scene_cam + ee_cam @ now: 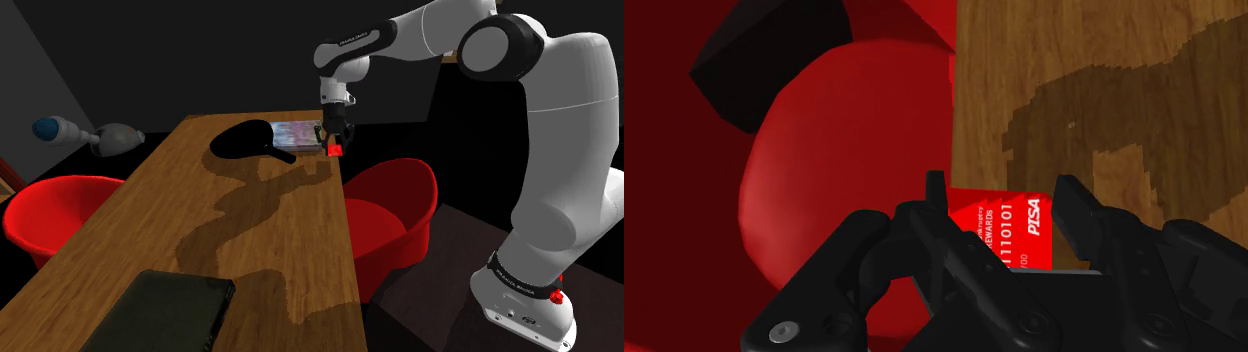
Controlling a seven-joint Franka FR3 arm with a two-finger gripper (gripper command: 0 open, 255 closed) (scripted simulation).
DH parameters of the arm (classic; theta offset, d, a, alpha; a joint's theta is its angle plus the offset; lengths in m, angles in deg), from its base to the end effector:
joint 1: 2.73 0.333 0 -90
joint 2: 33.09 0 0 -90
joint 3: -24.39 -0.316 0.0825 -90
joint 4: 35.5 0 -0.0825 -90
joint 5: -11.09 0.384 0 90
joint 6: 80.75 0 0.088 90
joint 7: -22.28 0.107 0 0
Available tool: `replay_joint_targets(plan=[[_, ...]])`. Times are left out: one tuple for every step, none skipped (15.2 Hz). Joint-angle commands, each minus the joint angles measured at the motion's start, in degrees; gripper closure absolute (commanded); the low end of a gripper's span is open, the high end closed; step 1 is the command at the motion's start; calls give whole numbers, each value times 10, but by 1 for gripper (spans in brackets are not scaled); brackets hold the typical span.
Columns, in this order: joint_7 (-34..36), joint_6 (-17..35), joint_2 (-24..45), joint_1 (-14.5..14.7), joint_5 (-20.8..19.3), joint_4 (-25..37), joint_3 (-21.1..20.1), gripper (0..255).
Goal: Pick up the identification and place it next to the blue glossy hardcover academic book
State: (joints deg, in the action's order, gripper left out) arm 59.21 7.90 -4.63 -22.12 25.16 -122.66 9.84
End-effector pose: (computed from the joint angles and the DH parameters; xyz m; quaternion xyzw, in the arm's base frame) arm 0.6346 -0.0490 0.3591 -0.8854 0.3652 0.2647 0.1122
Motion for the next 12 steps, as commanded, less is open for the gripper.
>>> replay_joint_targets(plan=[[-4, 13, 5, 0, -1, -9, 1, 255], [-6, 19, 7, 0, -2, -13, 1, 255], [-7, 26, 10, 1, -2, -17, 2, 255], [-9, 32, 13, 1, -3, -20, 2, 255], [-12, 42, 18, 2, -4, -25, 3, 255], [-12, 42, 18, 2, -4, -25, 3, 255], [-12, 42, 18, 2, -4, -25, 3, 255], [-12, 42, 18, 2, -4, -25, 3, 255], [-12, 42, 18, 2, -4, -25, 3, 255], [-12, 42, 18, 2, -4, -25, 3, 255], [-12, 42, 18, 2, -4, -25, 3, 255], [-12, 42, 18, 2, -4, -25, 3, 255]])
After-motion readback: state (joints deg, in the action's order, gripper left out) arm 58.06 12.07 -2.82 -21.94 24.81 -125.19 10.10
